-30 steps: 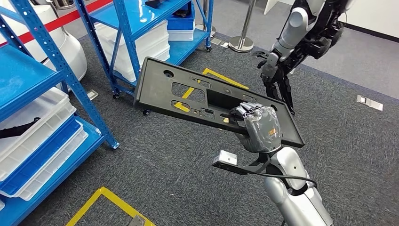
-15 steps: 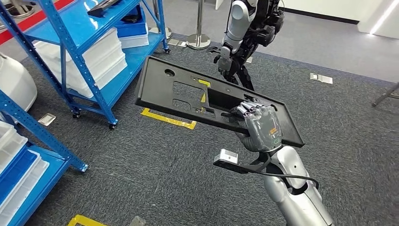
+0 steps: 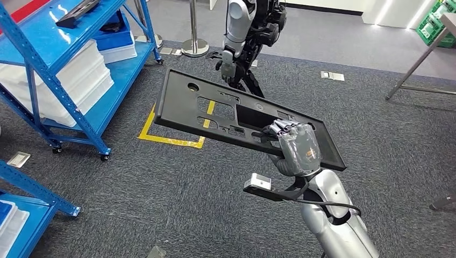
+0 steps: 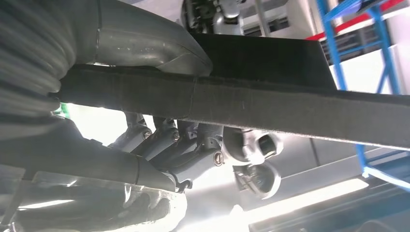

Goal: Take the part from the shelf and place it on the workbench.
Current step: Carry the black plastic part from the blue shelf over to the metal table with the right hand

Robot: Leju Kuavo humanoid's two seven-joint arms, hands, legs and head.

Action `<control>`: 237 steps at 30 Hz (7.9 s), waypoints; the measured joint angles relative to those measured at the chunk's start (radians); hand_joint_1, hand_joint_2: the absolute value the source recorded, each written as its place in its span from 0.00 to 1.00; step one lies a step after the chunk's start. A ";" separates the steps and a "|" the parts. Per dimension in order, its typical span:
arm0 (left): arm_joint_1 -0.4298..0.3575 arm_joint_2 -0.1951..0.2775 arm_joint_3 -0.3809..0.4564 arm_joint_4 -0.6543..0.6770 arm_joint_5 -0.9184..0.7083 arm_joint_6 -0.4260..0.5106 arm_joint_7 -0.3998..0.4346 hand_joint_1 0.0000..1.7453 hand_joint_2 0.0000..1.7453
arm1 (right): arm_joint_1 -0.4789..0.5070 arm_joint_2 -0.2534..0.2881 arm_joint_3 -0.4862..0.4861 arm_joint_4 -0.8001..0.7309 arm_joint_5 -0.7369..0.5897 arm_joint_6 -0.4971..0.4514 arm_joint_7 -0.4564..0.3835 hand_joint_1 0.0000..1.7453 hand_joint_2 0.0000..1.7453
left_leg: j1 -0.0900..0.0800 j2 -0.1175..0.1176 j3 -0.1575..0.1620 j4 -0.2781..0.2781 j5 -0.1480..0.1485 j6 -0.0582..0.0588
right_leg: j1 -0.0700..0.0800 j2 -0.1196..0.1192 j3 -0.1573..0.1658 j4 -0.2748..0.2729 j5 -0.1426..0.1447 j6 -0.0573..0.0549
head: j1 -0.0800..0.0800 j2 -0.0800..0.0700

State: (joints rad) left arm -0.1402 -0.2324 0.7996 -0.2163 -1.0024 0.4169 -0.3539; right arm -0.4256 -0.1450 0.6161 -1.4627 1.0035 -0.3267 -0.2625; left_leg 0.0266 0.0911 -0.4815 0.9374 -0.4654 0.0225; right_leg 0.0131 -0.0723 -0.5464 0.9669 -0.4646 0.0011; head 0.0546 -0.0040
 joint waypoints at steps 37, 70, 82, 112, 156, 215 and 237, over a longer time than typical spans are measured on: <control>-0.003 -0.003 -0.013 -0.001 -0.010 0.002 0.006 0.00 1.00 | 0.015 -0.011 -0.010 -0.008 0.006 -0.010 0.000 0.86 1.00 | 0.016 -0.019 0.002 0.038 -0.058 -0.057 | -0.034 0.041 0.047 -0.063 0.050 -0.009 | 0.000 0.000; -0.007 0.001 -0.026 -0.008 -0.014 0.002 0.007 0.00 1.00 | 0.061 -0.015 -0.023 -0.038 0.038 -0.010 0.016 0.86 1.00 | -0.002 -0.073 -0.116 0.235 -0.162 -0.032 | -0.035 0.079 -0.023 -0.026 0.065 0.018 | 0.000 0.000; -0.004 0.009 -0.025 -0.012 0.000 0.005 -0.006 0.00 1.00 | 0.080 -0.021 -0.025 -0.042 0.036 -0.004 0.018 0.86 1.00 | -0.101 -0.101 -0.020 -0.110 0.062 0.142 | -0.019 0.179 -0.006 -0.086 0.092 -0.019 | -0.013 0.000; 0.005 -0.021 0.035 -0.008 0.109 0.050 -0.142 0.00 1.00 | 0.064 -0.030 -0.063 0.010 0.078 -0.121 0.019 0.86 1.00 | -0.013 -0.106 -0.050 -0.010 0.034 0.077 | -0.073 0.092 -0.036 -0.026 0.060 0.098 | -0.013 0.000; 0.022 -0.030 0.049 -0.005 0.107 0.026 -0.153 0.00 1.00 | 0.059 -0.037 -0.072 0.040 0.073 -0.121 0.021 0.86 1.00 | -0.050 -0.089 -0.089 0.017 0.051 0.057 | -0.045 0.072 0.011 -0.012 0.018 0.058 | -0.012 0.000; 0.012 -0.028 0.029 -0.006 0.072 0.014 -0.143 0.00 1.00 | 0.124 -0.044 -0.128 -0.021 0.059 -0.100 0.052 0.86 1.00 | -0.049 -0.023 -0.035 -0.018 0.033 0.038 | -0.042 0.006 -0.009 -0.016 0.041 0.067 | -0.012 0.000; 0.009 -0.026 0.029 -0.006 0.072 0.011 -0.149 0.00 1.00 | 0.119 -0.038 -0.134 -0.024 0.062 -0.100 0.049 0.86 1.00 | -0.052 -0.111 -0.017 -0.090 0.085 0.102 | -0.026 0.118 -0.089 0.079 0.009 0.036 | -0.010 0.000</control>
State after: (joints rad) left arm -0.1310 -0.2582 0.8283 -0.2226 -0.9300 0.4284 -0.5028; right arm -0.3067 -0.1826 0.4824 -1.4870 1.0656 -0.4265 -0.2133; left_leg -0.0251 -0.0196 -0.4982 0.8472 -0.3803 0.1243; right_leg -0.0132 0.0453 -0.6355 1.0460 -0.4555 0.0375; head 0.0446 -0.0039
